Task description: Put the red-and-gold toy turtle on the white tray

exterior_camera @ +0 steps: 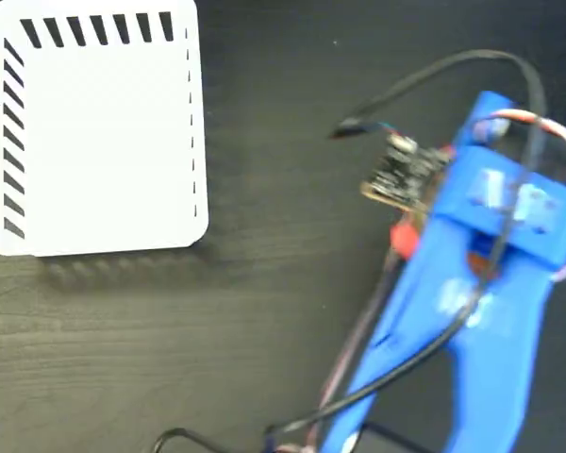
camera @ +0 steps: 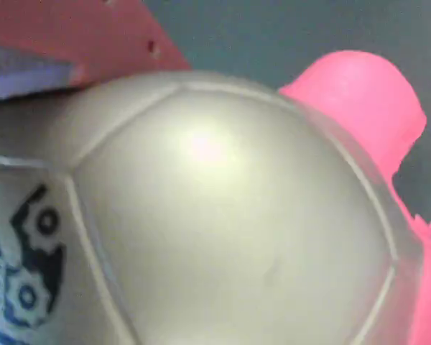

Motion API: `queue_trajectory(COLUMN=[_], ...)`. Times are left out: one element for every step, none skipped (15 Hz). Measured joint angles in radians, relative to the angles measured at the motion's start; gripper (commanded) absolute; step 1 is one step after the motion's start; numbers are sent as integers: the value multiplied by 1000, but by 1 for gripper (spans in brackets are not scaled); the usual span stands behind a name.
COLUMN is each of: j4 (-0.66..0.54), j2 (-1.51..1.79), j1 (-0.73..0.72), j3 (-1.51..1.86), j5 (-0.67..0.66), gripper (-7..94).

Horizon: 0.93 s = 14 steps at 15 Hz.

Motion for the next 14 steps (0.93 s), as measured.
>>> queue_trajectory(j4=[0,2,2,-2,-8,-12,-21,-25,-25,-25,-25,-31,-46,-75], j2=[9,11,11,11,11,11,9,-3,-37,-74,-112,-147,-181,-215], j1=[-46,-109,-169,-245,-318,-397,-465,-528,-574,-606,-641,-676,-713,-742], j3=[-18,-38,-61,-81,-101,-123,-149,-175,-204,-233,-268,-299,-319,-342], j5=[12,32,52,69,95,124,150,179,210,227,241,252,256,258], gripper=[2,2,1,1,0,0,0,0,0,0,0,0,0,0])
